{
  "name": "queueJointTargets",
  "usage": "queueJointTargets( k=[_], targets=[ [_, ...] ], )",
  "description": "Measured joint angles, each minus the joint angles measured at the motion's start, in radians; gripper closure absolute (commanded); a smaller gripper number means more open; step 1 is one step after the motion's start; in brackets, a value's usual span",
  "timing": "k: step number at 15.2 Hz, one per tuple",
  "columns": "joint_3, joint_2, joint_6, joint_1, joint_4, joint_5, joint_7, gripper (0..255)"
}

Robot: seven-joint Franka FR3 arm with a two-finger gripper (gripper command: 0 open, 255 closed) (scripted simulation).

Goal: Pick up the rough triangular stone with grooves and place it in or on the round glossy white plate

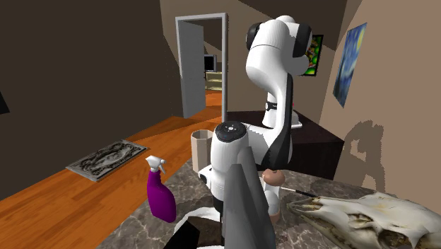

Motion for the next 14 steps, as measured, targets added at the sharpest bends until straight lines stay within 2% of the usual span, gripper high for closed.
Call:
queueJointTargets(
  k=[5, 10, 14],
  targets=[
    [0.0, 0.0, 0.0, 0.0, 0.0, 0.0, 0.0, 0],
    [-0.006, -0.095, -0.05, 0.011, -0.045, -0.004, 0.005, 0],
    [-0.007, -0.106, -0.057, 0.009, -0.049, -0.005, 0.003, 0]
  ],
)
